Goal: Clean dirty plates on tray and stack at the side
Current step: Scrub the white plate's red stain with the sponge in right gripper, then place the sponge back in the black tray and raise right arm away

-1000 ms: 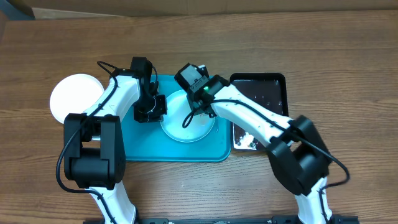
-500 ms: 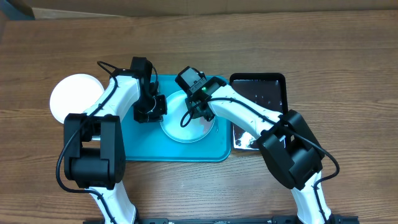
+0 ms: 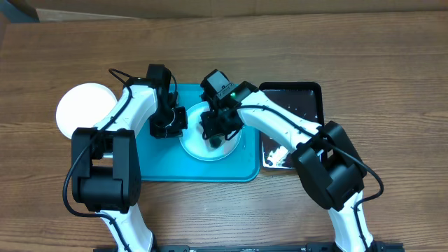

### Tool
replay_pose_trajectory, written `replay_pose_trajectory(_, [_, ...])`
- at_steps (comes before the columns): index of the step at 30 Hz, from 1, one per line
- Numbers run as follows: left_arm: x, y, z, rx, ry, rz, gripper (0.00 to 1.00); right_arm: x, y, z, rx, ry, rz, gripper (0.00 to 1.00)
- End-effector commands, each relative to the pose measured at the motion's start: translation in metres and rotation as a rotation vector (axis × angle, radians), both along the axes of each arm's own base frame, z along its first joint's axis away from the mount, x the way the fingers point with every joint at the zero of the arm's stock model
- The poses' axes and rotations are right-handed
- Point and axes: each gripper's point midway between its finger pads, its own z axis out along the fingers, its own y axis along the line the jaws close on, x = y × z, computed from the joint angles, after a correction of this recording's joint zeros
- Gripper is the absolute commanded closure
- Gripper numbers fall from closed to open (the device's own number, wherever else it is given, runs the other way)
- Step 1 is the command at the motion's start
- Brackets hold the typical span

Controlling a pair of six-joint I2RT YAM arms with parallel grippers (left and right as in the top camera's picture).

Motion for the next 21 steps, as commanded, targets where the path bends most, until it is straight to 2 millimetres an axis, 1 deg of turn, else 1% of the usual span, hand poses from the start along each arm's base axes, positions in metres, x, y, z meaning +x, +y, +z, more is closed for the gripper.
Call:
replay_pose_trajectory(1, [0.01, -0.006, 0.015, -0.017, -0.054, -0.024, 0.96, 0.026, 0.001, 0.063, 0.154, -0.047, -0.023, 0.96])
replay_pose_trajectory(3, [0.01, -0.006, 0.015, -0.017, -0.054, -0.024, 0.96, 0.035, -0.014, 0.081, 0.163, -0.07, -0.047, 0.96])
replay_pose_trajectory(5, [0.009, -0.006, 0.014, -0.017, -0.054, -0.024, 0.96, 0.041, -0.035, 0.095, 0.158, -0.082, -0.07, 0.96])
replay_pose_trajectory(6, [0.01, -0.006, 0.014, -0.017, -0.054, -0.024, 0.96, 0.042, -0.046, 0.1, 0.151, -0.082, -0.081, 0.96])
replay_pose_trajectory(7, [0.01, -0.006, 0.014, -0.017, -0.054, -0.024, 0.96, 0.045, -0.064, 0.105, 0.133, -0.078, -0.103, 0.96])
replay_pose_trajectory(8, [0.01, -0.006, 0.014, -0.017, -0.054, -0.024, 0.96, 0.046, -0.072, 0.106, 0.123, -0.075, -0.112, 0.96])
replay_pose_trajectory(9, [0.01, -0.006, 0.015, -0.017, -0.055, -0.024, 0.96, 0.048, -0.086, 0.106, 0.1, -0.068, -0.135, 0.96])
replay_pose_trajectory(13, [0.01, -0.006, 0.014, -0.016, -0.056, -0.024, 0.96, 0.051, -0.148, 0.094, -0.062, -0.019, -0.254, 0.96])
replay_pose_trajectory(14, [0.01, -0.006, 0.015, -0.017, -0.056, -0.024, 0.96, 0.049, -0.161, 0.09, -0.099, -0.006, -0.275, 0.96])
replay_pose_trajectory(17, [0.01, -0.006, 0.015, -0.017, -0.056, -0.024, 0.95, 0.046, -0.194, 0.079, -0.205, 0.02, -0.325, 0.96])
replay_pose_trajectory(21, [0.01, -0.006, 0.015, -0.017, -0.056, -0.024, 0.94, 0.042, -0.231, 0.063, -0.366, 0.017, -0.379, 0.96])
